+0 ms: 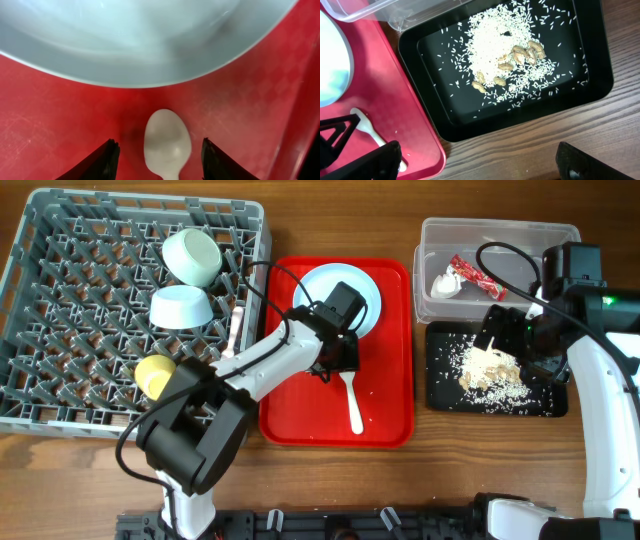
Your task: Sort waste into correct bins and load items into the dishwasher rack
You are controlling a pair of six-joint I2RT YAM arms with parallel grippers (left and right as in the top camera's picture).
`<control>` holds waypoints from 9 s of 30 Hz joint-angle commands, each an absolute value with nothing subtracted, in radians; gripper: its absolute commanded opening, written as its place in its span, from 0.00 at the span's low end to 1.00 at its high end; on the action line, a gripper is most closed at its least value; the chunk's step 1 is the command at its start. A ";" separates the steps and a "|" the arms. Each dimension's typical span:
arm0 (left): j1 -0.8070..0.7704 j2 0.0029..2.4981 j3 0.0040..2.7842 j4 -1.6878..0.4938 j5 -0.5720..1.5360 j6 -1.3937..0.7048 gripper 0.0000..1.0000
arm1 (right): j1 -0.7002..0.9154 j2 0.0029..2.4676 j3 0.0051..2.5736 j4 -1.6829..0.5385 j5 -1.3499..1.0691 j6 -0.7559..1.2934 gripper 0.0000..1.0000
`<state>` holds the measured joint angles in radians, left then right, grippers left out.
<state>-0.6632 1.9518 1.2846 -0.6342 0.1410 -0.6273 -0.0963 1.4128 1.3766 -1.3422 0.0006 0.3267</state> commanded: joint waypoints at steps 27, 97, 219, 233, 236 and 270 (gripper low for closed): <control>-0.707 2.037 1.280 -0.632 0.146 -0.641 0.24 | -0.101 1.410 1.376 -1.344 -0.005 0.314 1.00; -0.648 2.062 1.285 -0.405 0.040 -0.006 0.40 | -0.101 1.410 1.376 -1.329 -0.024 0.313 1.00; -0.076 0.589 0.897 -1.014 0.032 -0.221 1.00 | 0.066 0.004 0.005 0.015 -0.207 -0.023 1.00; -0.076 0.589 0.897 -1.014 0.032 -0.221 1.00 | 0.066 0.004 0.005 0.015 -0.208 -0.023 1.00; -0.084 0.569 0.896 -1.034 0.032 -0.220 1.00 | 0.066 0.004 0.005 0.015 -0.208 -0.023 1.00; -0.120 0.005 0.006 -0.075 0.036 -0.171 1.00 | 0.066 0.004 0.005 0.015 -0.208 -0.023 1.00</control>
<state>-0.1169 0.0128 0.0128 -0.0742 0.0273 -0.1917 0.0666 0.0135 0.0063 0.0082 -0.1913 -0.0063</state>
